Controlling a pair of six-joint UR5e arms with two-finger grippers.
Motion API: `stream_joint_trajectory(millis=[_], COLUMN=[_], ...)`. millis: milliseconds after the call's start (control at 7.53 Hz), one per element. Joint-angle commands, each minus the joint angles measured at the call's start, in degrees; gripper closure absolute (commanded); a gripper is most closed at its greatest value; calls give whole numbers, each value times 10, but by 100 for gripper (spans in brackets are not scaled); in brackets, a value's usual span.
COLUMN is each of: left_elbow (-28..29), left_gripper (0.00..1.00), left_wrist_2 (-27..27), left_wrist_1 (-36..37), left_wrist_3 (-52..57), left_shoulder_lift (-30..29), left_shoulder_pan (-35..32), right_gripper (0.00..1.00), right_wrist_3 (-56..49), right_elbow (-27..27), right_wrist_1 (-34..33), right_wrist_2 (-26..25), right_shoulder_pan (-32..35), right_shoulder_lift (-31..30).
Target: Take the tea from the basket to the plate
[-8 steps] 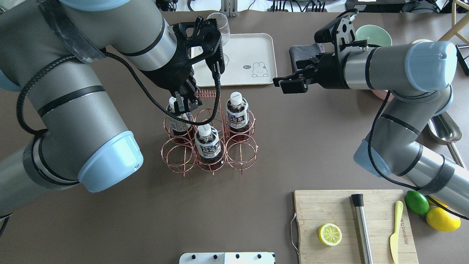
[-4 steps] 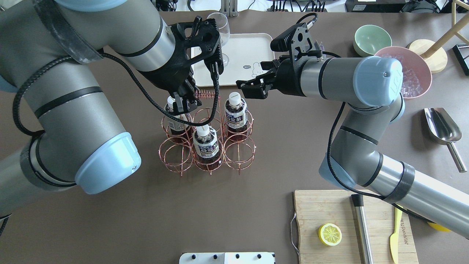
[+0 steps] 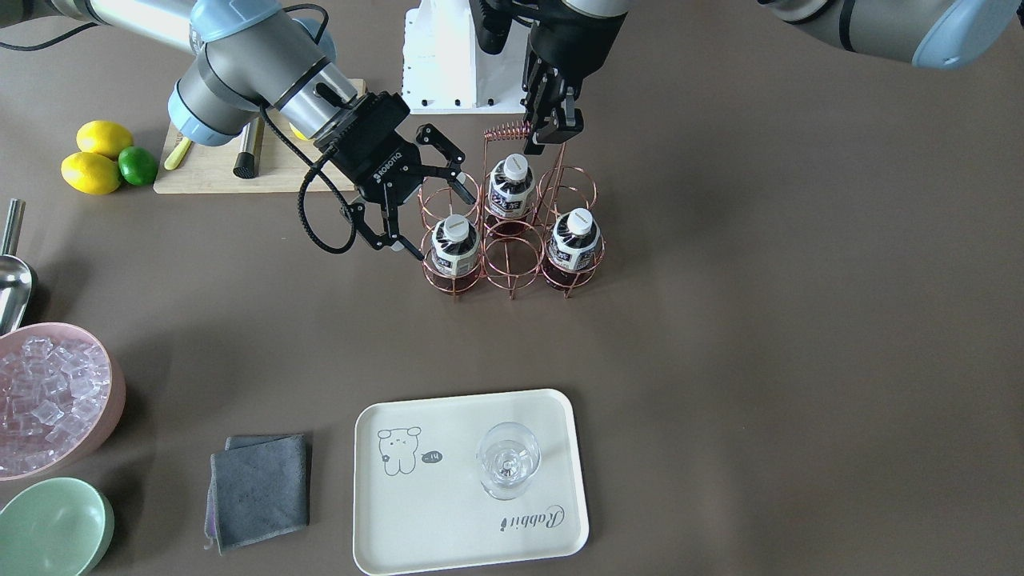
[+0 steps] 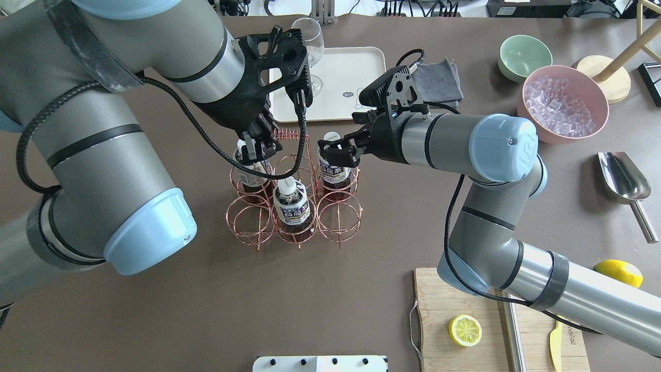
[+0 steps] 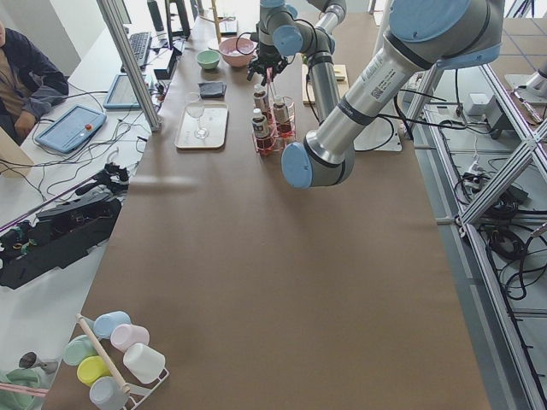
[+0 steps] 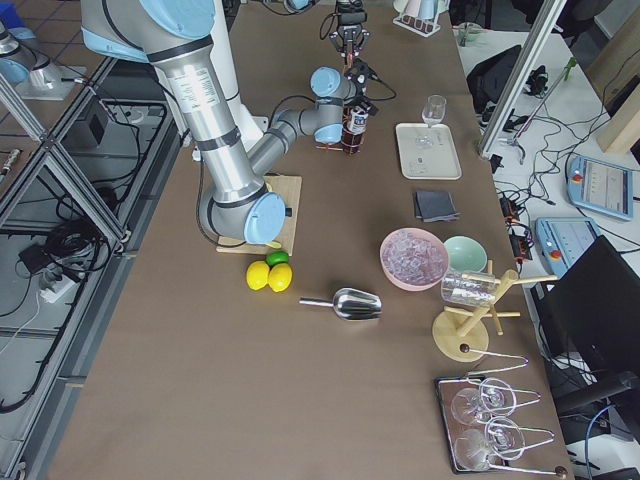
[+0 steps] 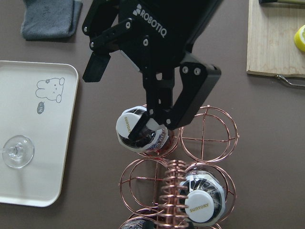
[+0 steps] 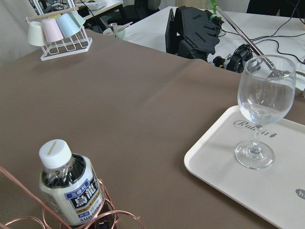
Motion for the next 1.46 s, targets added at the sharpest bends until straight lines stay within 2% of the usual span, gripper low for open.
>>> stream_joint_trajectory(millis=[0,266,398,531,664,797,929,1062,1328], left_elbow=[0,0,1,1,0,0,0,1,1], left_gripper=[100,100,100,100,100,100,100,100,100], left_wrist_2=[0,0,0,0,0,0,0,0,0], left_wrist_1=[0,0,0,0,0,0,0,0,0], left_wrist_3=[0,0,0,0,0,0,0,0,0], left_shoulder_lift=[1,1,1,1,1,1,1,1,1], left_shoulder_pan=[2,2,2,2,2,2,2,2,2], right_gripper=[0,2,16,25,29,41,64,96,100], right_wrist_3=[-2,-8,-10,-10,-11,-13,-28,-31,-28], right_elbow=[0,0,0,0,-1,-3,-7,-10,9], right_wrist_1=[-9,-8,-8,-8,-9,-9,-9,-9,-29], right_wrist_2=[-2,-3,-7,-9,-9,-15,-29,-40,-28], right_shoulder_pan=[-6,-8,-8,-9,-10,-14,-22,-29,-24], right_shoulder_lift=[3,-3,-5,-4,-4,-5,-5,-3,-3])
